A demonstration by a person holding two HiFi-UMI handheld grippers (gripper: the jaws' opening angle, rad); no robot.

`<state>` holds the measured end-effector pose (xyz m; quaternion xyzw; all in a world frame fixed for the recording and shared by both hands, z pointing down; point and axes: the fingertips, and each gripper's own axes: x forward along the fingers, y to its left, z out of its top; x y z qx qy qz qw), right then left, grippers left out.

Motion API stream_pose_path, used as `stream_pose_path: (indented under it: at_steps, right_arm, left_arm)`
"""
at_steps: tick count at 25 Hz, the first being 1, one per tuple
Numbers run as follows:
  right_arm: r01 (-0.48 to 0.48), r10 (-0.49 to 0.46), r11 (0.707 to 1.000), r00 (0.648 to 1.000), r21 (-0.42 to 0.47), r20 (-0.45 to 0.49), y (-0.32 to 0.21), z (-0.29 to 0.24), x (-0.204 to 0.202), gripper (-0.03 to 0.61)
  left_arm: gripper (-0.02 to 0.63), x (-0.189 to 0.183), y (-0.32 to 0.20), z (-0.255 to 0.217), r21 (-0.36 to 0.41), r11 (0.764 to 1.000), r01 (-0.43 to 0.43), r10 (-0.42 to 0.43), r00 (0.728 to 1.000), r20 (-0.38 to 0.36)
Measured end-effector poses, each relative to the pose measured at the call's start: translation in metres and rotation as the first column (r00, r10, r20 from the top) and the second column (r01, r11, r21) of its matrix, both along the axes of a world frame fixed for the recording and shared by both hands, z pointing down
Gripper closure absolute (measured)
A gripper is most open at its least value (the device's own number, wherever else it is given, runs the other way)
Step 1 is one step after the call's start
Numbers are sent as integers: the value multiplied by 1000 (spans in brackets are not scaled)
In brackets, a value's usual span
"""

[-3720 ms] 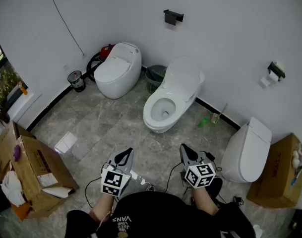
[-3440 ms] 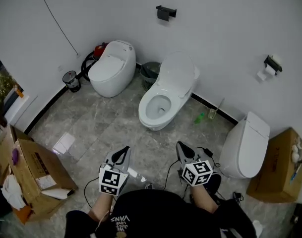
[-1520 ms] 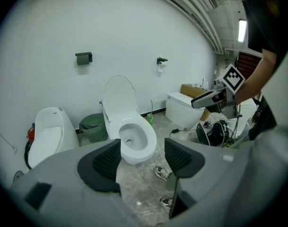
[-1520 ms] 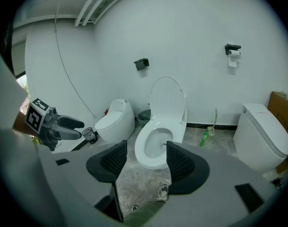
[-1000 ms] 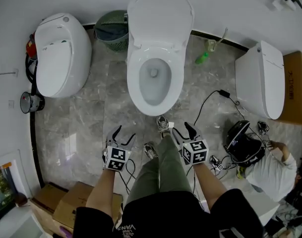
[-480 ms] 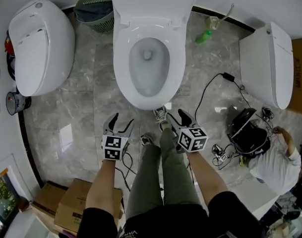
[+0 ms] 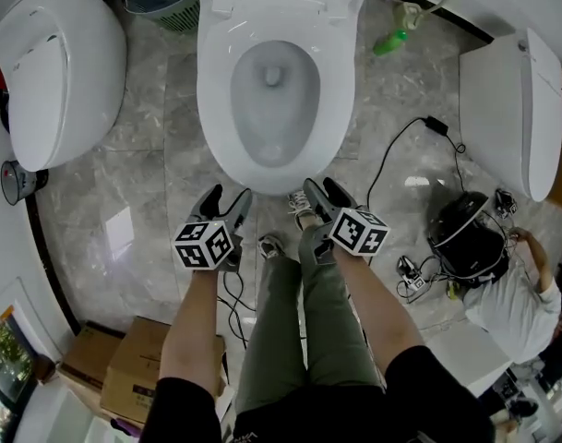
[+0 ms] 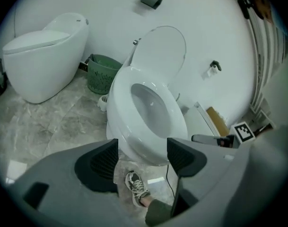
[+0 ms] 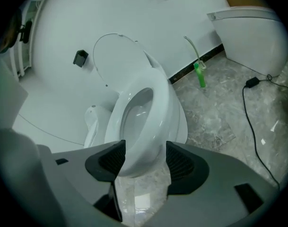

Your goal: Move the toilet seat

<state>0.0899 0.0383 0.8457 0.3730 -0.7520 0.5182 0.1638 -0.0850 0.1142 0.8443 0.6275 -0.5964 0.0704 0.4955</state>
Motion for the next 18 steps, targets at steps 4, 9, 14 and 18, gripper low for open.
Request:
stream_pose_path:
  at_steps: [4,9,14,18]
  right_arm:
    - [-26,27,999,999,-27,25,-9,11,-1,313]
    - [-62,66,996,995,-59,69,-16,19,-4,304]
    - [-92,102,991,990,-100,97,-20,27,-8,293]
    - [-101,118,986,985,-130,125,-19,26,-14,295]
  left_arm:
    - [288,0,-13,8,5,999,52,-52,997,-57]
    - [275,-2,-19,21,-23,995,99,-101,990,-97]
    - [261,-3,-25,27,-34,989,141,-144,980,-134]
    - [268,1,-28,28,-51,985,168,-174,969,-176]
